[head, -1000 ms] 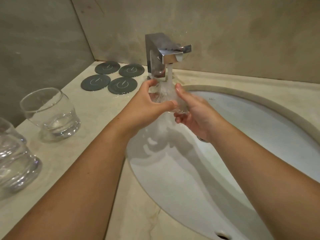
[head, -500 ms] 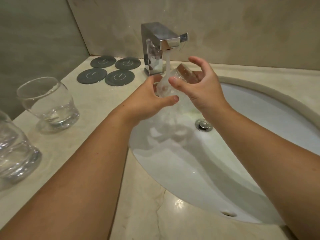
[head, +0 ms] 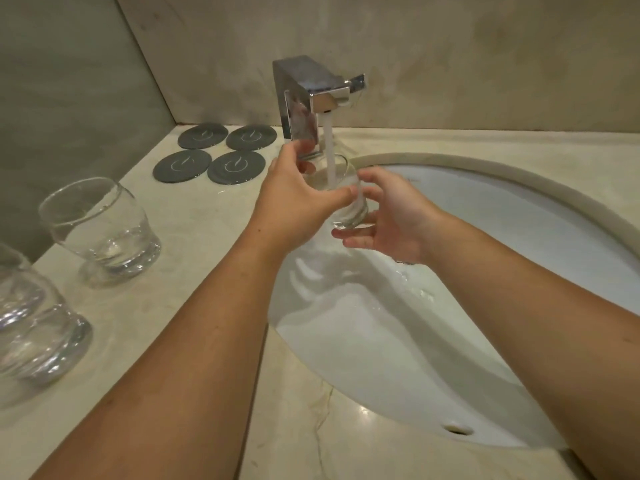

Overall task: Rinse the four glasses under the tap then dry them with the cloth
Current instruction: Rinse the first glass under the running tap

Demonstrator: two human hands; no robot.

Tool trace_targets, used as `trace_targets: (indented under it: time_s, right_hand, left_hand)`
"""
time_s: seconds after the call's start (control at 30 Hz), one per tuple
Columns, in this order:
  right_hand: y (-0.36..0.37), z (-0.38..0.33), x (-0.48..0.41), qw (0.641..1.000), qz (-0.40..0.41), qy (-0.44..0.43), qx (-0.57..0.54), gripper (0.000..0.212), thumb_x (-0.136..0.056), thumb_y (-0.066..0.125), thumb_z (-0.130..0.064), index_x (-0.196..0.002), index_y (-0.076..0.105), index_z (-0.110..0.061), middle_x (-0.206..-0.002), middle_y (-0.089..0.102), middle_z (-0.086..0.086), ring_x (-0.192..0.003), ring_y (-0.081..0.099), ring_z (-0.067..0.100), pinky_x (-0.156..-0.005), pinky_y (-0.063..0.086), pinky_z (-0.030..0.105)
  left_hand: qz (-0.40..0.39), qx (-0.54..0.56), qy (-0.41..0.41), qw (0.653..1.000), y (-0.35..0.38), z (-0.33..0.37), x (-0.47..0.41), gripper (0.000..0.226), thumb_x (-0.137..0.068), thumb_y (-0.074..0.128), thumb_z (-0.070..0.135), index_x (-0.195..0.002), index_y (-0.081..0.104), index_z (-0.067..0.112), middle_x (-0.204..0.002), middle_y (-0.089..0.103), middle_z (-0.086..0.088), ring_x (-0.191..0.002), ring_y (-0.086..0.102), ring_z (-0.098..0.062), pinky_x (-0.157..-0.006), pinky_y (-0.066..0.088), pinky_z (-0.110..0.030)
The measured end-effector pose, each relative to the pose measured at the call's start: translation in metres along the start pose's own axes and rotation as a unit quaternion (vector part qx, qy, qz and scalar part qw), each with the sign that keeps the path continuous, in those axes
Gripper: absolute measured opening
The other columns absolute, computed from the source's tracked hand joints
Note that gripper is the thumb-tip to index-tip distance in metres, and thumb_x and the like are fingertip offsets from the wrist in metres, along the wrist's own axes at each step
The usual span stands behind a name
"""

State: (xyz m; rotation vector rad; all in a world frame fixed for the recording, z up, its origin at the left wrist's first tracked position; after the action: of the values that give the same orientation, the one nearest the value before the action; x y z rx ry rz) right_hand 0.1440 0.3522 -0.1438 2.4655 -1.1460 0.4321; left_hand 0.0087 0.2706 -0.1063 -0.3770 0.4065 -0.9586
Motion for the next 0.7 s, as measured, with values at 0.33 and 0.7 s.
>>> trace_targets:
  time_s: [0.33,0.7]
  right_hand:
    - [0.014,-0.002,-0.002,0.997,-0.050,-0.037,0.044,0.052,-0.099,0.060,-0.060,-0.120,0.076,-0.015,-0.097,0.071,0.010,-0.082,0.071,0.025,-0.065,0.059,0.036]
    - [0.017,0.000,-0.003,0.994,-0.106,0.026,0.009,0.098,-0.091,0.042,-0.087,-0.136,0.065,-0.003,-0.079,0.069,0.010,-0.079,0.072,0.035,-0.058,0.050,0.033]
  left_hand:
    - [-0.007,-0.106,0.046,0.993,-0.005,0.007,0.006,0.090,-0.081,0.088,0.054,-0.155,0.042,0.031,-0.136,0.053,0.002,-0.119,0.056,-0.010,-0.090,0.044,-0.014]
    - [-0.041,-0.078,-0.005,0.996,-0.008,-0.001,0.006,0.099,-0.073,0.094,0.056,-0.154,0.046,0.028,-0.123,0.070,0.014,-0.115,0.068,-0.005,-0.097,0.056,-0.026]
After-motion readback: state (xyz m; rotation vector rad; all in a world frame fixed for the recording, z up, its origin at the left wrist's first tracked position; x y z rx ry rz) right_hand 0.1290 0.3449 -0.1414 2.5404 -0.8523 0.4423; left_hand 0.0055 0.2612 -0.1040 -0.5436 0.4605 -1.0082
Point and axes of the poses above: each hand's wrist, its own x-axis away from the middle knuckle, its own y-axis out of the palm, z = x × y, the point moved 4 cm from there along -x, towards the middle knuckle
